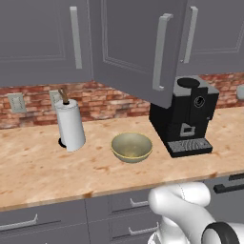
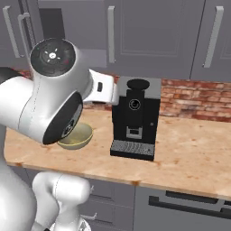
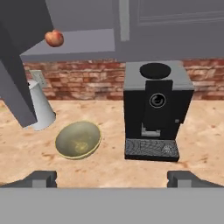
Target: Open the cabinet. Pick the peach and orange from the cabinet and place them into the bowl. Then close the cabinet.
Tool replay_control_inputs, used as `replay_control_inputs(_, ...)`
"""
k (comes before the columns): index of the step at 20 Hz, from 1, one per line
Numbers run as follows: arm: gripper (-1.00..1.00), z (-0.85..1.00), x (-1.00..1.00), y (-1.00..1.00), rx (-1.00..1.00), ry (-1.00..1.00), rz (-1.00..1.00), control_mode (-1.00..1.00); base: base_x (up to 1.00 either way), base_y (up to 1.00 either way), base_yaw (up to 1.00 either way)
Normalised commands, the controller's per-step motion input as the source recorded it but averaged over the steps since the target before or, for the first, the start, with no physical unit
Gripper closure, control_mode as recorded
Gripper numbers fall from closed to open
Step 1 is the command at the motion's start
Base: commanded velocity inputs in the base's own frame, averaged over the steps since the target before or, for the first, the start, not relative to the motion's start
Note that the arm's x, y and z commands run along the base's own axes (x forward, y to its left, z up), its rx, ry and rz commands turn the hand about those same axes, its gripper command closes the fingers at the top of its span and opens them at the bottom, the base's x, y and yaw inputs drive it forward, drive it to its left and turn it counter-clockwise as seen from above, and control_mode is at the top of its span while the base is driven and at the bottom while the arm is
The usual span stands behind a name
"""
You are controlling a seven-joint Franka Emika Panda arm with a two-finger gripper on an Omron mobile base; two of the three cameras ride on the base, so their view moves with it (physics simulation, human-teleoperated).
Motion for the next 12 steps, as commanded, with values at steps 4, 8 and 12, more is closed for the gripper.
replay_control_inputs(4, -1.00, -0.01, 0.61, 0.29, 0.17, 0.01, 0.19, -1.00, 0.00, 0.00, 0.00)
replay_control_inputs(8, -1.00, -0.12, 0.60, 0.34, 0.10, 0.00, 0.15, -1.00, 0.00, 0.00, 0.00)
replay_control_inputs(12, -1.00, -0.14, 0.49, 0.35, 0.09, 0.00, 0.10, -1.00, 0.00, 0.00, 0.00)
